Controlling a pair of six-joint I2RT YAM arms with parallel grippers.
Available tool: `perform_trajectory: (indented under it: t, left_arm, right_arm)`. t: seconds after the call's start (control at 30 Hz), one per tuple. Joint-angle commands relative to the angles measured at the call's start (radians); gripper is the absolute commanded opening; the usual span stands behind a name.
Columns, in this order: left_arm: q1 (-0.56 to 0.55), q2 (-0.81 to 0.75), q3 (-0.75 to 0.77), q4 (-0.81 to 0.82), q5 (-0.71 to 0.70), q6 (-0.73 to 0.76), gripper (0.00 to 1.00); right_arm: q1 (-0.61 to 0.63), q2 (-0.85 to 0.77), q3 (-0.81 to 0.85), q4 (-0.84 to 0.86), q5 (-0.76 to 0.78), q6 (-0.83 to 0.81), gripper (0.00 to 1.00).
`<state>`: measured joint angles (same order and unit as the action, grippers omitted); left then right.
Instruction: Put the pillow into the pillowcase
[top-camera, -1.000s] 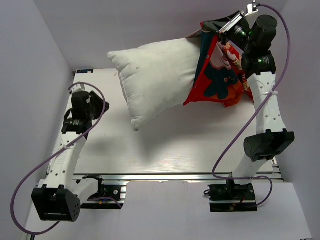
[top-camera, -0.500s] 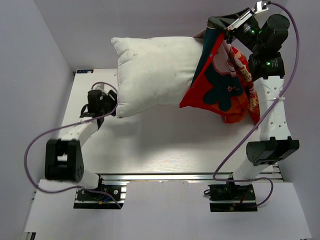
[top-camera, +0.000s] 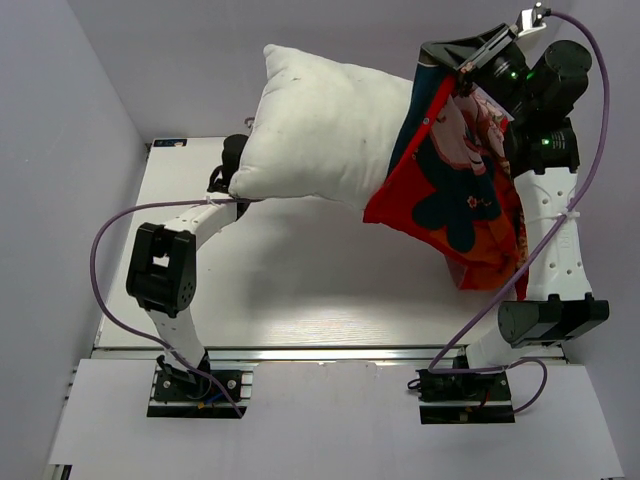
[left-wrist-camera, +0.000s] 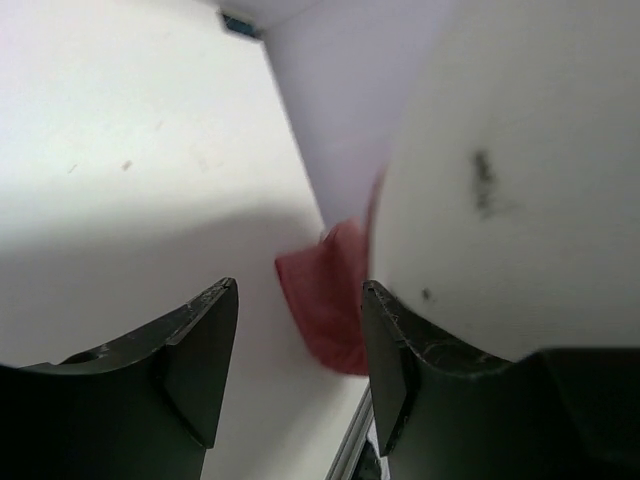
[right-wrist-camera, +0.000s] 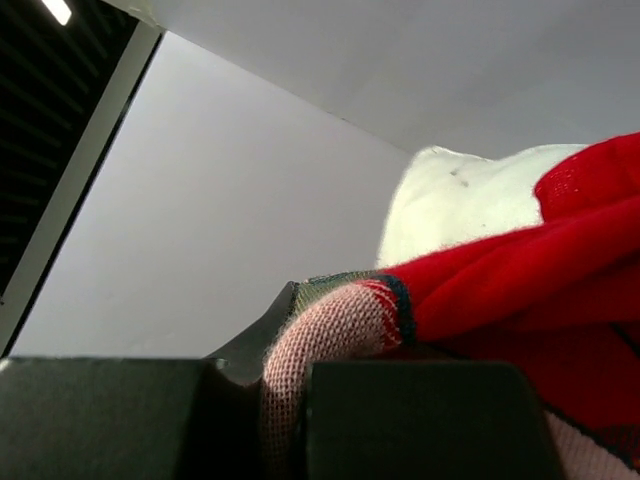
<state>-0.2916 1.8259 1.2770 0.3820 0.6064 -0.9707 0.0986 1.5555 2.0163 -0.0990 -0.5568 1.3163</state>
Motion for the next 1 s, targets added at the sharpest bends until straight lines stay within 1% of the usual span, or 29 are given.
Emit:
perform_trajectory:
  t: [0.0, 0.07, 0.17, 0.23, 0.37, 0.4, 0.47, 0.5, 0.53, 0.67, 0.7, 0.8, 0.83, 0.87, 0.9, 0.97]
  left_arm:
    - [-0.012, -0.036, 0.107, 0.095, -0.006, -0.010, 0.62]
    - [-0.014, -0.037, 0.145, 0.101, -0.020, 0.004, 0.62]
    - [-0.032, -0.020, 0.205, 0.135, -0.002, 0.000, 0.62]
    - [-0.064, 0.001, 0.248, 0.138, 0.004, 0.012, 0.63]
    - [-0.125, 0.045, 0.379, 0.120, 0.003, 0.029, 0.63]
    - [-0.148, 0.055, 0.442, 0.101, 0.003, 0.033, 0.63]
    - [-0.168, 0.082, 0.514, 0.072, -0.002, 0.049, 0.63]
    - [-0.182, 0.088, 0.583, 0.054, -0.005, 0.052, 0.63]
    - [-0.185, 0.095, 0.620, 0.038, -0.008, 0.058, 0.63]
    - [-0.193, 0.101, 0.800, -0.046, -0.039, 0.084, 0.63]
    - [-0.195, 0.099, 0.881, -0.063, -0.055, 0.093, 0.63]
    - [-0.211, 0.110, 1.017, -0.126, -0.095, 0.118, 0.64]
    - [-0.221, 0.115, 1.098, -0.132, -0.105, 0.141, 0.64]
    - [-0.233, 0.125, 1.157, -0.202, -0.115, 0.159, 0.65]
    - [-0.236, 0.121, 1.180, -0.192, -0.134, 0.164, 0.65]
    - [-0.250, 0.102, 1.151, -0.135, -0.152, 0.139, 0.65]
  right_arm:
    - [0.018, -0.054, -0.037, 0.150, -0.023, -0.037, 0.00]
    - [0.024, -0.048, -0.053, 0.145, -0.032, -0.074, 0.00]
    - [0.046, -0.029, -0.067, 0.130, -0.038, -0.138, 0.00]
    - [0.067, -0.017, -0.076, 0.130, -0.038, -0.170, 0.00]
    - [0.111, 0.014, -0.067, 0.119, -0.026, -0.270, 0.00]
    - [0.130, 0.024, -0.054, 0.119, -0.023, -0.281, 0.00]
    - [0.154, 0.057, 0.005, 0.133, -0.018, -0.316, 0.00]
    - [0.180, 0.069, 0.033, 0.156, -0.015, -0.325, 0.00]
    - [0.194, 0.096, 0.100, 0.162, -0.005, -0.336, 0.00]
    - [0.243, 0.141, 0.224, 0.252, 0.021, -0.347, 0.00]
    - [0.245, 0.146, 0.235, 0.272, 0.026, -0.347, 0.00]
    - [0.245, 0.147, 0.226, 0.282, 0.014, -0.345, 0.00]
    - [0.247, 0.144, 0.216, 0.275, 0.006, -0.341, 0.00]
    - [0.243, 0.144, 0.197, 0.271, 0.003, -0.338, 0.00]
    - [0.245, 0.144, 0.188, 0.269, -0.002, -0.341, 0.00]
    - [0.257, 0.140, 0.168, 0.274, -0.006, -0.318, 0.00]
